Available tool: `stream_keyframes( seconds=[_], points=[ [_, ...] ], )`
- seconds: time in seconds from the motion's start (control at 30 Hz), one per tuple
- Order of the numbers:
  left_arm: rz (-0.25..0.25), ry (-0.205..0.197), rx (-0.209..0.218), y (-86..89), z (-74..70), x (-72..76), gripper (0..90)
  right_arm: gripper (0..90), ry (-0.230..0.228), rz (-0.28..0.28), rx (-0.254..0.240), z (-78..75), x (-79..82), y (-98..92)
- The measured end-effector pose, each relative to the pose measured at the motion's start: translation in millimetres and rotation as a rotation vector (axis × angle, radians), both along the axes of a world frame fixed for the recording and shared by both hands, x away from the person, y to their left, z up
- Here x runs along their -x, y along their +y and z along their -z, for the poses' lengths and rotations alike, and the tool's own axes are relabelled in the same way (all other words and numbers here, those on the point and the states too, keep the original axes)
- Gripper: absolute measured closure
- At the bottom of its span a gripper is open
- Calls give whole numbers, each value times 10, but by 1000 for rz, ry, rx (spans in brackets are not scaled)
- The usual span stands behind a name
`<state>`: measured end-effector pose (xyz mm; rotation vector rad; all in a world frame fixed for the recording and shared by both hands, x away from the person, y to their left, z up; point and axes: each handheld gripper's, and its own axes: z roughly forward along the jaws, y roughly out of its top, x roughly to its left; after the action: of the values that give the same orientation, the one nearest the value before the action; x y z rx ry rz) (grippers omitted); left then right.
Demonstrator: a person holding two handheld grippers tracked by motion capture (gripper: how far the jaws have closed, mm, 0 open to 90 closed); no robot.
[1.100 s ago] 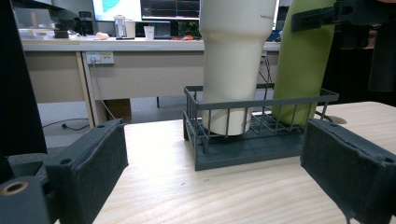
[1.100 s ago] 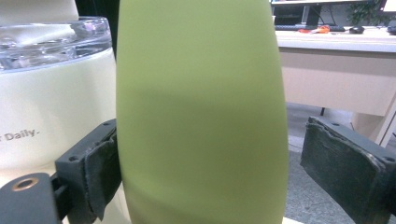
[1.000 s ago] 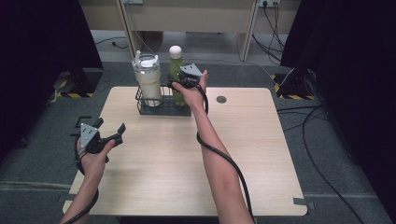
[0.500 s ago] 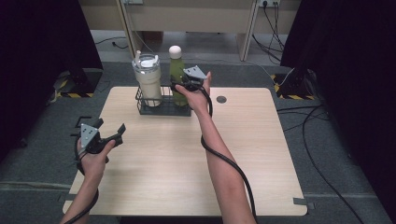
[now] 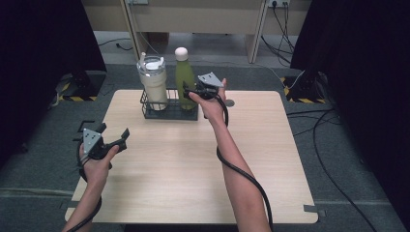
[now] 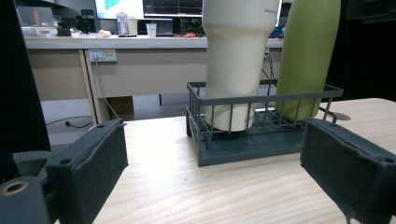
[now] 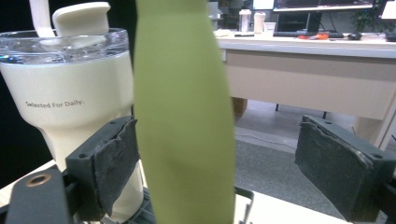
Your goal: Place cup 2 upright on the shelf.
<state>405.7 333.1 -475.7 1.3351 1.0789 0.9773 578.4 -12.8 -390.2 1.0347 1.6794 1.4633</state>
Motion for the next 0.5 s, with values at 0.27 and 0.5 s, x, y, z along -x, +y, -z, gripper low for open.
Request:
stream_keyframes(
  seconds=[0.27, 0.5],
  points=[
    [3, 4, -6, -18, 11, 1, 64, 142, -4, 6, 9, 4, 153, -217],
    [2, 6, -10, -24, 13, 4, 64, 145, -9, 20, 6, 19, 296, -391]
  ],
)
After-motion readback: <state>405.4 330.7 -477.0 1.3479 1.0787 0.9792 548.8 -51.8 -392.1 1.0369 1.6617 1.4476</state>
